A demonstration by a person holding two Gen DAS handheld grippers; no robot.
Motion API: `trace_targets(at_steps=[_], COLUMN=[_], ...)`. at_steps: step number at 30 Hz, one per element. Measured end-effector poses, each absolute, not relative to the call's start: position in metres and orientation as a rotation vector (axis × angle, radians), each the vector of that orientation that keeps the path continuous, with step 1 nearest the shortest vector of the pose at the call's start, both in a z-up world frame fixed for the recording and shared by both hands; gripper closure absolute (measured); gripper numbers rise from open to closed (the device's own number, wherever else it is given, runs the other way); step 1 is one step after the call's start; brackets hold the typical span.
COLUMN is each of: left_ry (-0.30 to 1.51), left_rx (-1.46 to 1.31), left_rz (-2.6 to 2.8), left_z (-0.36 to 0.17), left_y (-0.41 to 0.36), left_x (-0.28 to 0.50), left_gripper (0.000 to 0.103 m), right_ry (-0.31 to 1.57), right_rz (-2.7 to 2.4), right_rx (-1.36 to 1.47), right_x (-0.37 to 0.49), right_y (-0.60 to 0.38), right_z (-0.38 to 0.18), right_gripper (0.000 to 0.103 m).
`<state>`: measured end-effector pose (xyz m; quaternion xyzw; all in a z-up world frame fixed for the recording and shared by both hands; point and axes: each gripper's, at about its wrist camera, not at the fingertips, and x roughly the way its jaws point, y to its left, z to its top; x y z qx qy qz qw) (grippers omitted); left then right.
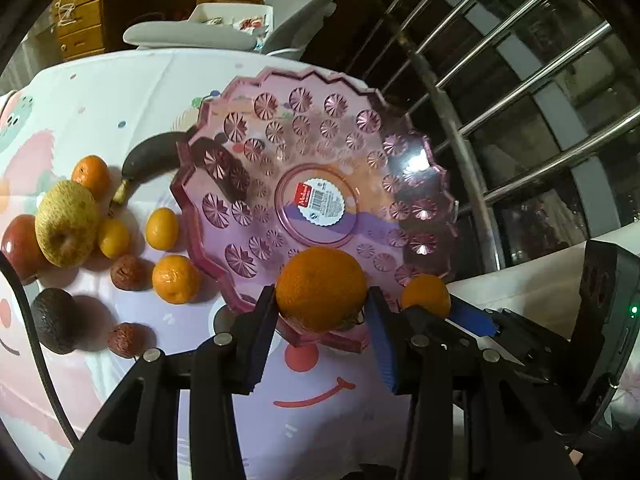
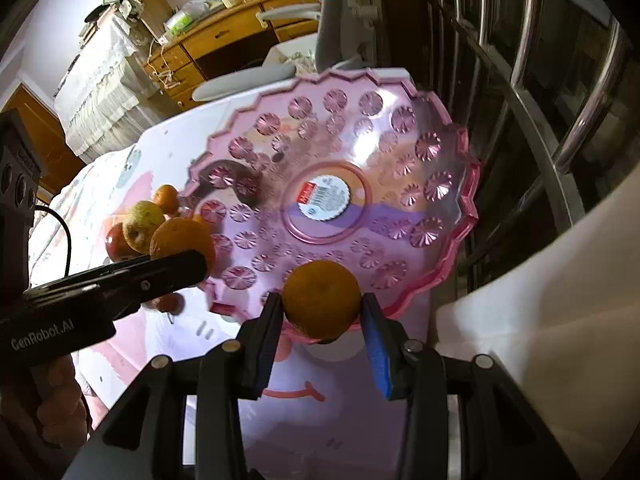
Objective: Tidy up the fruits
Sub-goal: 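Carry both held mandarins over the pink glass bowl with both grippers, then open both grippers to drop the mandarins into the bowl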
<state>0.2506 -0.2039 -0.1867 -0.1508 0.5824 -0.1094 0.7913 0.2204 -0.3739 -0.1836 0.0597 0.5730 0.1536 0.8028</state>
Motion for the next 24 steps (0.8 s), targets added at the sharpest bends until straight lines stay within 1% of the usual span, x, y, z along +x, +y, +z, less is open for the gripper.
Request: trace_targets(at_steps=[2, 4, 6, 7, 8, 12, 24], left_ry=[1.251, 1.240, 1.234, 1.230, 1.226, 1.215, 1.233], left_rx=[-0.325, -0.324, -0.320, -0.322, -0.325, -0.336, -0.325], left_rz=[-0.221, -0.217, -0.208, -0.204, -0.200, -0.187, -0.162], left_z=[-0.188, -0.187, -0.184, -0.182, -0.181, -0.175, -0.172], left_y=[-0.206, -0.206, -0.204, -0.203, -0.201, -0.191, -0.152], left_x=[0.251, 0.251, 0.250, 0.250, 0.250, 0.246, 0.214], left_gripper=[0.060, 0.057, 0.052, 0.046, 0.044, 0.044, 0.044], right_ry=[1.242, 1.236, 1.241, 1.235, 1.232, 1.228, 1.229], right_rz=[0.339, 0.354, 0.356, 0.364, 0.371, 0.376, 0.342], right_rx=[0.122, 0.131, 0.128, 0.133, 0.140, 0.148, 0.221], right_x=[0.224, 0.226, 0.228, 0.230, 0.230, 0.230, 0.209], right_y=[-0.376, -0.377, -0.376, -0.376, -0.376, -0.374, -0.361], right_z=[-0.189, -0.190, -0.191, -0.192, -0.192, -0.191, -0.183], right_gripper=[0.063, 0.063, 0.062, 0.062, 0.061, 0.055, 0.054])
